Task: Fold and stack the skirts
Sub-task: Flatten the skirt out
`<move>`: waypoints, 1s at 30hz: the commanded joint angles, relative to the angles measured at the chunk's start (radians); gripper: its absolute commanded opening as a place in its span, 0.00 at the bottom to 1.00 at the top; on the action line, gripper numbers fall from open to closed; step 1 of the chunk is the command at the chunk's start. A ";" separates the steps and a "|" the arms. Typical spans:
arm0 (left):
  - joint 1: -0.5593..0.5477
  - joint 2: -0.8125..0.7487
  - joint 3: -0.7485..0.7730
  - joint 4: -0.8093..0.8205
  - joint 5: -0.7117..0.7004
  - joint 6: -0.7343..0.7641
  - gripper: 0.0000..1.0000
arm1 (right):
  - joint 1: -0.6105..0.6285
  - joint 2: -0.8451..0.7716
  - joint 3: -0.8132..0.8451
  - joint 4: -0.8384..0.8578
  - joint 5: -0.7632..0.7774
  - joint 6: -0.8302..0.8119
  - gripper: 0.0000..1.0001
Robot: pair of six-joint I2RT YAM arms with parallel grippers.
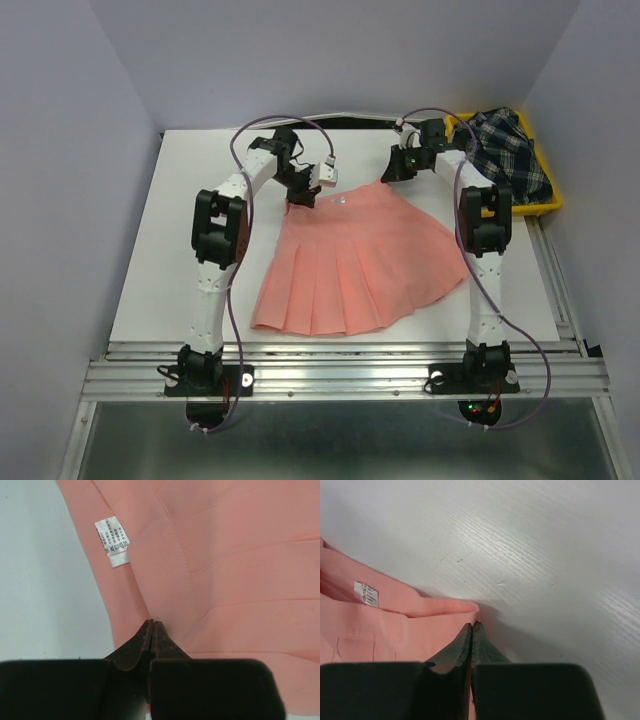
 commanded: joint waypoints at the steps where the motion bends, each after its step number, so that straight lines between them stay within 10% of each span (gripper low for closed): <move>1: 0.021 -0.054 0.009 -0.061 0.047 0.012 0.41 | -0.006 -0.038 -0.017 0.037 -0.047 0.017 0.01; 5: 0.019 -0.060 0.014 -0.034 0.066 -0.036 0.64 | -0.006 -0.040 -0.024 0.037 -0.052 0.010 0.01; 22: -0.001 -0.008 0.059 -0.126 0.015 0.024 0.54 | -0.015 -0.076 -0.047 0.031 -0.082 -0.051 0.01; 25: 0.019 -0.064 0.030 -0.097 0.018 -0.002 0.61 | -0.024 -0.112 -0.057 0.015 -0.082 -0.123 0.25; 26: 0.024 -0.078 0.020 -0.087 0.015 -0.013 0.61 | -0.024 -0.121 -0.053 0.006 -0.075 -0.140 0.48; 30: 0.062 -0.134 -0.015 -0.027 0.011 -0.112 0.62 | -0.024 -0.158 -0.001 -0.062 -0.021 -0.238 0.64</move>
